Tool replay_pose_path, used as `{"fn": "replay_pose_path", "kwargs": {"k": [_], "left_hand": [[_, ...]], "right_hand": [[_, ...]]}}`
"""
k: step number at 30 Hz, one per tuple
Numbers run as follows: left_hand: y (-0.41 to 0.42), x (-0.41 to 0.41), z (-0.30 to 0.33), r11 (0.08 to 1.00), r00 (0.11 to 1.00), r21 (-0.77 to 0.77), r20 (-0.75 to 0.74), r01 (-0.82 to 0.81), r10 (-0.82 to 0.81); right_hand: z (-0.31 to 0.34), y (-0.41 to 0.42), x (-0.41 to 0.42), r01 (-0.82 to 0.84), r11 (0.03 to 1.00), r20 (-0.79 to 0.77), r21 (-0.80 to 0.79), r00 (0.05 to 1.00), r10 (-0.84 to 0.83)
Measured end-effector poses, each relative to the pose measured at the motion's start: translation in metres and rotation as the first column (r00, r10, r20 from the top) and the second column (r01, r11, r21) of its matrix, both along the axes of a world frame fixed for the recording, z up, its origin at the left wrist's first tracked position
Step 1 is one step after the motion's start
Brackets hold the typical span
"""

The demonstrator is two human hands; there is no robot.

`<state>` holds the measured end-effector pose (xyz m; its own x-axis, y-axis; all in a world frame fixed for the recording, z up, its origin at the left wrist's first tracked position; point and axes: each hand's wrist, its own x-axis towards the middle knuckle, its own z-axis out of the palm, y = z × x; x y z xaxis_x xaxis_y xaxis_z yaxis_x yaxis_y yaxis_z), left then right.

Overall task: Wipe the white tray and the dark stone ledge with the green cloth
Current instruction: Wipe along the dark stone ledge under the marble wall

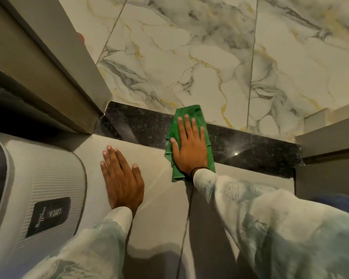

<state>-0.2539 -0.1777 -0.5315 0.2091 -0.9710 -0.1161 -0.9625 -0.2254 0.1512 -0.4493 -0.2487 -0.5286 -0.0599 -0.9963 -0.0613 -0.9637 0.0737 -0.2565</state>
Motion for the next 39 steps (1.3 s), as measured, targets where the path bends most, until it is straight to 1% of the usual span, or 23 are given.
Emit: {"fn": "replay_pose_path", "kwargs": {"k": [2,3,4,5,6,7,8,9,10,11,13,14,15,16,17,19,21,24,29,31,34,37,39], "left_hand": [[0.000,0.000,0.000,1.000,1.000,0.009,0.011,0.000,0.000],[0.000,0.000,0.000,1.000,1.000,0.013,0.013,-0.001,0.001],[-0.001,0.000,0.000,1.000,1.000,0.012,0.009,0.000,0.000],[-0.001,0.000,0.000,1.000,1.000,0.007,0.005,0.001,-0.001],[-0.002,0.000,0.000,1.000,1.000,0.002,0.000,0.000,0.000],[-0.002,-0.001,0.000,1.000,1.000,-0.002,-0.006,-0.002,0.002],[-0.001,-0.001,-0.001,1.000,1.000,-0.007,-0.012,-0.004,0.004],[0.000,-0.001,-0.002,1.000,1.000,-0.016,-0.014,-0.004,0.004],[0.000,-0.001,-0.003,1.000,1.000,-0.028,-0.011,-0.002,0.002],[0.000,-0.001,-0.004,0.999,1.000,-0.035,-0.005,0.000,0.000],[0.000,0.000,-0.005,0.999,1.000,-0.040,0.004,0.010,-0.010],[0.000,-0.001,-0.005,0.999,1.000,-0.048,0.004,0.014,-0.014],[0.000,-0.001,-0.005,0.998,1.000,-0.054,0.002,0.012,-0.012],[0.000,0.000,-0.005,0.998,1.000,-0.056,-0.004,0.009,-0.009],[0.001,0.000,-0.006,0.998,1.000,-0.057,-0.006,0.012,-0.012],[0.001,0.002,-0.009,0.997,0.999,-0.072,0.012,0.035,-0.034],[0.001,0.006,-0.015,0.996,0.999,-0.082,0.022,0.042,-0.040],[0.002,0.006,-0.022,0.995,0.999,-0.102,0.036,0.024,-0.020],[-0.002,0.006,-0.020,0.996,0.999,-0.092,0.035,0.011,-0.008],[-0.002,0.003,-0.016,0.997,0.999,-0.077,0.034,0.003,0.000],[-0.002,0.001,-0.009,0.998,1.000,-0.064,0.010,-0.006,0.007],[-0.002,0.001,-0.006,0.999,1.000,-0.045,0.007,-0.002,0.003],[-0.002,0.002,-0.006,1.000,1.000,-0.025,0.008,-0.001,0.001]], "right_hand": [[-0.001,0.020,-0.035,-0.245,0.969,0.016,-0.015,0.969,0.245],[0.000,0.030,-0.057,-0.274,0.962,0.013,-0.015,0.962,0.274],[0.000,0.038,-0.079,-0.221,0.975,0.004,-0.008,0.975,0.221],[0.000,0.044,-0.097,-0.094,0.996,-0.004,-0.006,0.996,0.094],[0.002,0.043,-0.109,0.094,0.995,-0.003,-0.016,0.996,-0.094],[0.003,0.037,-0.112,0.310,0.950,0.010,-0.023,0.951,-0.310],[0.002,0.026,-0.108,0.511,0.859,0.030,-0.024,0.860,-0.510],[0.004,0.014,-0.100,0.648,0.762,0.053,-0.003,0.761,-0.647],[0.006,0.006,-0.093,0.689,0.724,0.060,0.010,0.723,-0.689],[0.007,0.005,-0.091,0.640,0.768,0.057,0.014,0.767,-0.639],[0.003,0.026,-0.110,0.294,0.956,-0.018,-0.002,0.956,-0.294],[0.003,0.040,-0.129,0.119,0.993,-0.046,0.001,0.992,-0.119],[0.004,0.052,-0.150,0.033,0.999,-0.059,0.018,0.998,-0.031],[0.003,0.059,-0.166,0.055,0.998,-0.068,0.028,0.996,-0.053],[0.001,0.062,-0.178,0.173,0.985,-0.062,0.019,0.983,-0.172],[-0.002,0.056,-0.188,0.453,0.891,-0.016,-0.013,0.891,-0.453],[-0.005,0.048,-0.198,0.606,0.795,0.009,-0.037,0.796,-0.606],[-0.007,0.041,-0.218,0.717,0.692,0.034,-0.085,0.697,-0.717],[-0.009,0.029,-0.195,0.773,0.621,0.029,-0.131,0.629,-0.777],[-0.007,0.014,-0.169,0.724,0.679,0.020,-0.124,0.686,-0.728],[-0.007,-0.020,-0.100,0.535,0.841,0.023,-0.082,0.844,-0.535],[-0.004,-0.063,0.000,0.219,0.975,0.071,-0.018,0.973,-0.218],[-0.002,-0.084,0.069,-0.057,0.998,0.106,-0.014,0.993,0.058]]}}
